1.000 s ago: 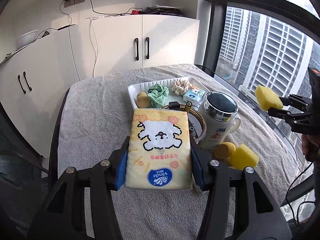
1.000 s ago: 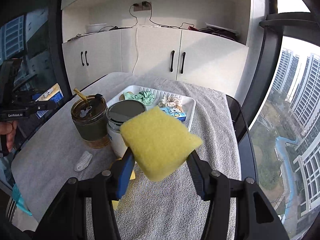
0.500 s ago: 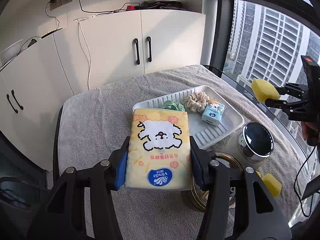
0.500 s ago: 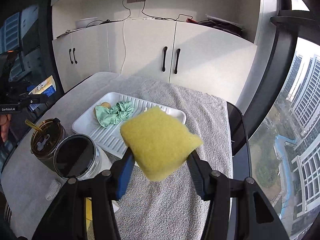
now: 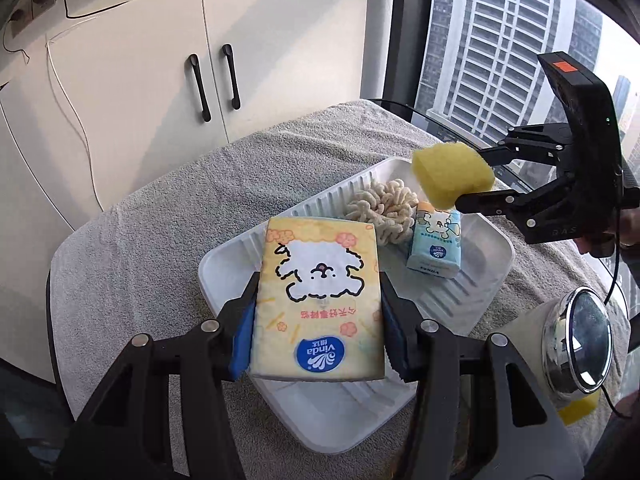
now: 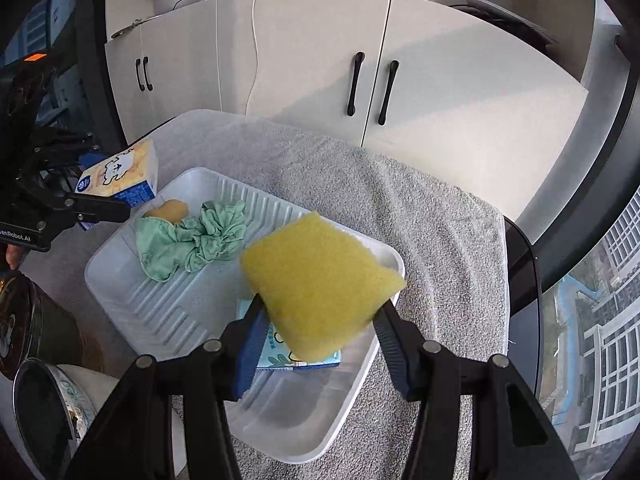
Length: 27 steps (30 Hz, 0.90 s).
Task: Organize soft objects
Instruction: 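Carry tissue pack with left gripper while right carries yellow sponge to tray, then lower tissue pack into tray and open left gripper while right releases sponge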
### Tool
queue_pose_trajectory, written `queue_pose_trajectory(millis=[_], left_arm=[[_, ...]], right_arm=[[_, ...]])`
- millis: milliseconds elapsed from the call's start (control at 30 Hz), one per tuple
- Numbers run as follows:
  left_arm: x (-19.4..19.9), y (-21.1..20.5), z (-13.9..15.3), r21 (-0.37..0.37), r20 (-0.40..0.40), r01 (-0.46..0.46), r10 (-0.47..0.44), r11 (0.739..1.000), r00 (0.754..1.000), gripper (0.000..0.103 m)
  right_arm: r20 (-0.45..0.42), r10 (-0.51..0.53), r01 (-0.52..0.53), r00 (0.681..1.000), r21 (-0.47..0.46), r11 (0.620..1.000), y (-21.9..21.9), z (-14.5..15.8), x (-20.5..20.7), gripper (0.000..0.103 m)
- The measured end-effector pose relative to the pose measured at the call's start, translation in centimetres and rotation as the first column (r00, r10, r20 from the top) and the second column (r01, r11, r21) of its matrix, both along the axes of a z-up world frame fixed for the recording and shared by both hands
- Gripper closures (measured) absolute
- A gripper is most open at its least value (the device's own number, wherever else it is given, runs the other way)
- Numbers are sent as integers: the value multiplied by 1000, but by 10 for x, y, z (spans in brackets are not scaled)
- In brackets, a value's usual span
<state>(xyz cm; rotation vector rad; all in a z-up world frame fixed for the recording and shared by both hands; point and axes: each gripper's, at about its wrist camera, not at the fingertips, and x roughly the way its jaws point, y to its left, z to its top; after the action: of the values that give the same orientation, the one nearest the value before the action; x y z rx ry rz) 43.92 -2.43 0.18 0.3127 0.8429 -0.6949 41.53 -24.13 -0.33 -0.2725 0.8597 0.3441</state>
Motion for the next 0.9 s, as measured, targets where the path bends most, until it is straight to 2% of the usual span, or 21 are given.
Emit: queue_pose_trajectory(millis=[333,633,767,833,900], left_arm=[[31,-16,-42,7,-59,15,-14,1000,998,52],[35,-20,-52,10,-67,7,-6,1000,998,50],[35,-19,-53,8,-55,-15,15,1000,998,38],[37,-20,-53,3,-56,-18,19,1000,998,34],[35,-18,-51,0,-54,-21,21,1000,998,26]], right_arm=[[-44,54,-53,998,15,998,23,-28,37,47],[-50,46,-46,998,7,999,25,-46,43,45],[-50,37,-37,998,0,999,26,-48,43,44],[-48,30,-30,998,1,1000,24,-49,43,41],[-44,25,-25,999,6,1000,22,-49,41,38]])
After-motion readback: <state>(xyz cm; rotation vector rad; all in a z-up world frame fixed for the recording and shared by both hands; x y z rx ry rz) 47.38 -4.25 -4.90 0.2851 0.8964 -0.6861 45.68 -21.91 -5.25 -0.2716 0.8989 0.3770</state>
